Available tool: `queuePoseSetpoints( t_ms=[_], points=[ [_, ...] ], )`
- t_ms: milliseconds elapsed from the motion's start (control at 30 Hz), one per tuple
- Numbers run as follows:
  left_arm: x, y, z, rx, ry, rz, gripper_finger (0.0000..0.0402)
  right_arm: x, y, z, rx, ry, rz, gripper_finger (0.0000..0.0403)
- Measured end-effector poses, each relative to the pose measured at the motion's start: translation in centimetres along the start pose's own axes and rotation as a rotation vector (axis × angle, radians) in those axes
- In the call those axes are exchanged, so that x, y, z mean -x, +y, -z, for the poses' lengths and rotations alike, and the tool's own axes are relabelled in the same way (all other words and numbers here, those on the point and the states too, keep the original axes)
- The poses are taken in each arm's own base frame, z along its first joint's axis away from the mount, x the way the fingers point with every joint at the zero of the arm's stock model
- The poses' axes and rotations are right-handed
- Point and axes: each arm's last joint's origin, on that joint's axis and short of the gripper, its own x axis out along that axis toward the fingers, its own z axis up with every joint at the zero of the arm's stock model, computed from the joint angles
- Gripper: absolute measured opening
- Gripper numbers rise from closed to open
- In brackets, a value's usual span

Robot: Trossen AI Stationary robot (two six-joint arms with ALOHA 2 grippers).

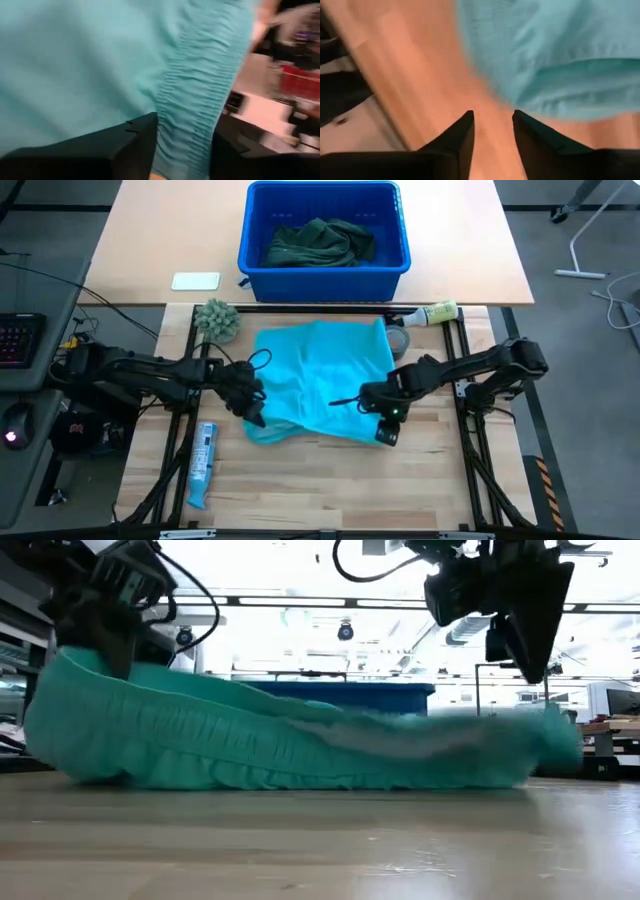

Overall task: Fold laundry
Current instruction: Fold the light blue shorts

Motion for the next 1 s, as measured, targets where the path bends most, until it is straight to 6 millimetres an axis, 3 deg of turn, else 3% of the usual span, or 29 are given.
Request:
queuePoseSetpoints(
  t_ms=[233,500,633,767,900,1000],
  points=[
    [0.6,-3.4,0.1,-0.069,0.236,0.359,0.0179,1.2,0.6,1.0,0.058,0.072,-0.175,0.0132],
    [1.3,-4.5,0.1,-0.117,0.316,0.464,0.0169,4.6,-0.4,3.4,0.064,-0.033,-0.067,0.0132],
    [1.5,-3.9,-0.8,-0.129,0.172,0.429,0.0161,6.6,-1.7,3.8,-0.055,-0.209,0.062,0.0109],
    [1.7,-2.3,-2.1,-0.122,-0.085,0.291,0.0143,7.9,-3.2,2.9,-0.167,-0.339,0.096,0.0021],
    [2.0,-0.1,-3.2,-0.06,-0.373,0.019,0.0098,8.0,-4.6,0.6,-0.209,-0.421,0.079,0.0005],
    [2.6,1.1,-3.8,-0.033,-0.558,-0.16,0.0034,7.7,-5.8,-2.0,-0.218,-0.475,0.005,0.0002]
  ],
)
